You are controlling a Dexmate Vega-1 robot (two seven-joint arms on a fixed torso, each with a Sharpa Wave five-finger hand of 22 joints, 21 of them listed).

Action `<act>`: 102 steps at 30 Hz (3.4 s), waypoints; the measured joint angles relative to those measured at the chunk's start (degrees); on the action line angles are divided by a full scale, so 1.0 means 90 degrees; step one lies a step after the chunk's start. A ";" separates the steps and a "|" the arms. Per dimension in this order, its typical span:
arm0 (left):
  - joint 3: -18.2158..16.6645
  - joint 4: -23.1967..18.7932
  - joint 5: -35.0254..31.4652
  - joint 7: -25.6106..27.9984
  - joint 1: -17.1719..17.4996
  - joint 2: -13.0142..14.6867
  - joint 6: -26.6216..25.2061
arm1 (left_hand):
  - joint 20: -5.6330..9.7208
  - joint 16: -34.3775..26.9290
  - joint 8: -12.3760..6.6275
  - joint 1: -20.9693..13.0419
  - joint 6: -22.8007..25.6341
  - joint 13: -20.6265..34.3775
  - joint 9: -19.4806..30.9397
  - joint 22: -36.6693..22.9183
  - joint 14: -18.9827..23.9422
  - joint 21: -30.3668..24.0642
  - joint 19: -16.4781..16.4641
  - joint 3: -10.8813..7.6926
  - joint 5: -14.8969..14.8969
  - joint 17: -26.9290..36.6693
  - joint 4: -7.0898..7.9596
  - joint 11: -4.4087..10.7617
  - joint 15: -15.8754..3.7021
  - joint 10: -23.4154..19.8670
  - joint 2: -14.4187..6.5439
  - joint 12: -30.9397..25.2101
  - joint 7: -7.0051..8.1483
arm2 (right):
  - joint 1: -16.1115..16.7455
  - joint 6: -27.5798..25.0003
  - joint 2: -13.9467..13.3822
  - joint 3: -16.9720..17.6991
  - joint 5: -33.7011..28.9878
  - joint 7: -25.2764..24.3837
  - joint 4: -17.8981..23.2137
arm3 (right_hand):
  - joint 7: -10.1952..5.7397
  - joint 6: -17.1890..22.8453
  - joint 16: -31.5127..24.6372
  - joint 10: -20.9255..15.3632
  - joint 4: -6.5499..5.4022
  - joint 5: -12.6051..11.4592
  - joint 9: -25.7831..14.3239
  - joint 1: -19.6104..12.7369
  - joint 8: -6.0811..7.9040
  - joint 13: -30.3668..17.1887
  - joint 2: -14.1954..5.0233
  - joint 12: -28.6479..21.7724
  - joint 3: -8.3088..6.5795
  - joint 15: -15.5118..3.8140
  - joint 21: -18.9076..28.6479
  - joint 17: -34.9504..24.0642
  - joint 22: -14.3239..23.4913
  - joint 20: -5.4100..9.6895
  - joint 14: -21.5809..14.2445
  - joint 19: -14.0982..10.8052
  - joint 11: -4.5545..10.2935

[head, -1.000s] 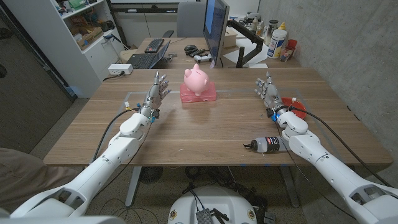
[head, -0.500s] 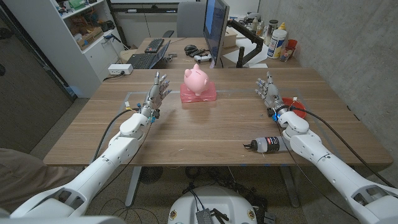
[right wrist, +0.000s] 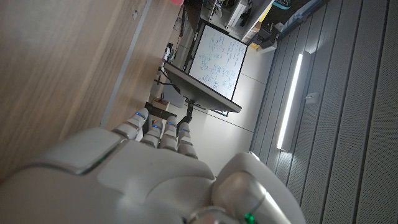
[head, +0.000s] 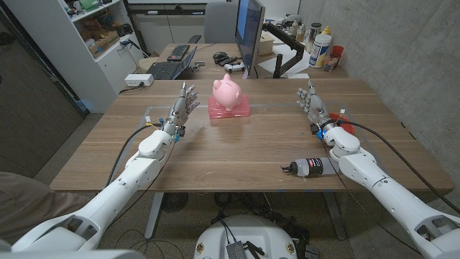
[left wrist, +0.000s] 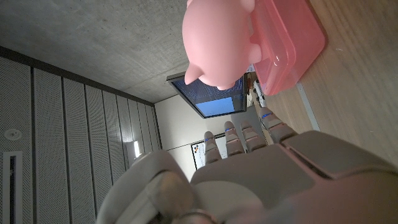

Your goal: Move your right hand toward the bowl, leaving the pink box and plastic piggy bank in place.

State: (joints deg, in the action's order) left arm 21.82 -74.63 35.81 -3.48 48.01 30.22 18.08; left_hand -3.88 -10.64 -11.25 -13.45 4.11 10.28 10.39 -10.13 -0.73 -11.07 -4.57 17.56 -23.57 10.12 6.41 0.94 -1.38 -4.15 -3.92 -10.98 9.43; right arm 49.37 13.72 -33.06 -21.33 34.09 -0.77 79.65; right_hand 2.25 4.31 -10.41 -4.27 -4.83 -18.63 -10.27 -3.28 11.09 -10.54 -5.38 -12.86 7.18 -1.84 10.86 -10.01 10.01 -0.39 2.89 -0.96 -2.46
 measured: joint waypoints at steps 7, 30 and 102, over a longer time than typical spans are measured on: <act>0.0003 0.0113 0.0008 -0.0086 -0.0038 -0.0041 0.0093 | 0.0434 0.0000 0.0000 -0.0076 0.0023 0.0000 0.0000 0.0021 -0.0091 0.0000 0.0000 0.0044 0.0000 0.0000 -0.0045 0.0060 -0.0043 0.0009 0.0143 0.0000 -0.0023 | 0.0037 -0.0148 -0.0146 -0.0035 -0.0189 -0.0160 0.0223 | -0.0006 -0.0066 0.0031 0.0126 0.0000 0.0003 0.0000 0.0000 -0.0012 0.0000 0.0000 0.0051 0.0000 -0.0024 0.0000 0.0000 0.0000 -0.0027 0.0136 0.0095 0.0011; -0.0006 0.0533 0.0164 -0.0467 -0.0233 -0.0175 0.0327 | 0.0488 0.0030 0.0000 -0.0159 0.0022 -0.0001 0.0001 0.0029 -0.0187 0.0000 0.0032 0.0043 -0.0044 0.0001 -0.0098 0.0101 -0.0074 0.0033 0.0226 0.0000 -0.0023 | 0.0277 -0.0890 -0.0755 -0.0083 -0.0961 -0.0854 0.1233 | -0.0022 -0.0162 0.0031 0.0204 0.0000 0.0004 0.0001 0.0000 -0.0039 0.0001 0.0000 0.0099 0.0000 -0.0025 -0.0030 0.0001 -0.0001 -0.0071 0.0272 0.0183 0.0023; -0.0055 0.0459 0.0297 -0.0576 -0.0166 -0.0152 0.0267 | 0.0487 0.0029 0.0000 -0.0211 0.0078 -0.0002 0.0002 0.0027 -0.0211 0.0000 0.0032 0.0010 -0.0117 0.0003 -0.0130 0.0169 -0.0049 0.0033 0.0276 0.0000 -0.0196 | 0.0796 -0.2876 -0.1671 -0.0072 -0.2997 -0.2091 0.2991 | -0.0136 -0.0001 0.0050 0.0328 -0.0040 0.0004 0.0002 -0.0019 0.0000 0.0001 0.0019 0.0098 -0.0096 -0.0025 -0.0025 0.0002 -0.0002 0.0078 0.0499 0.0377 0.0172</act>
State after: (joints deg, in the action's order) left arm 21.32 -70.50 38.48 -8.66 46.52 28.85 20.48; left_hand 0.50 -10.37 -11.25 -15.35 4.81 10.26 10.41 -9.88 -2.63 -11.06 -4.28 17.66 -24.62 10.15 5.24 2.46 -1.82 -3.85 -1.43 -10.98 7.67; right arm 56.53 -12.16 -48.10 -21.98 7.12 -19.59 106.57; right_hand 1.03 4.30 -9.97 -1.32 -5.20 -18.59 -10.26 -3.45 11.09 -10.52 -5.21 -11.97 6.31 -2.06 10.63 -9.99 9.99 0.31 7.38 2.43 -0.91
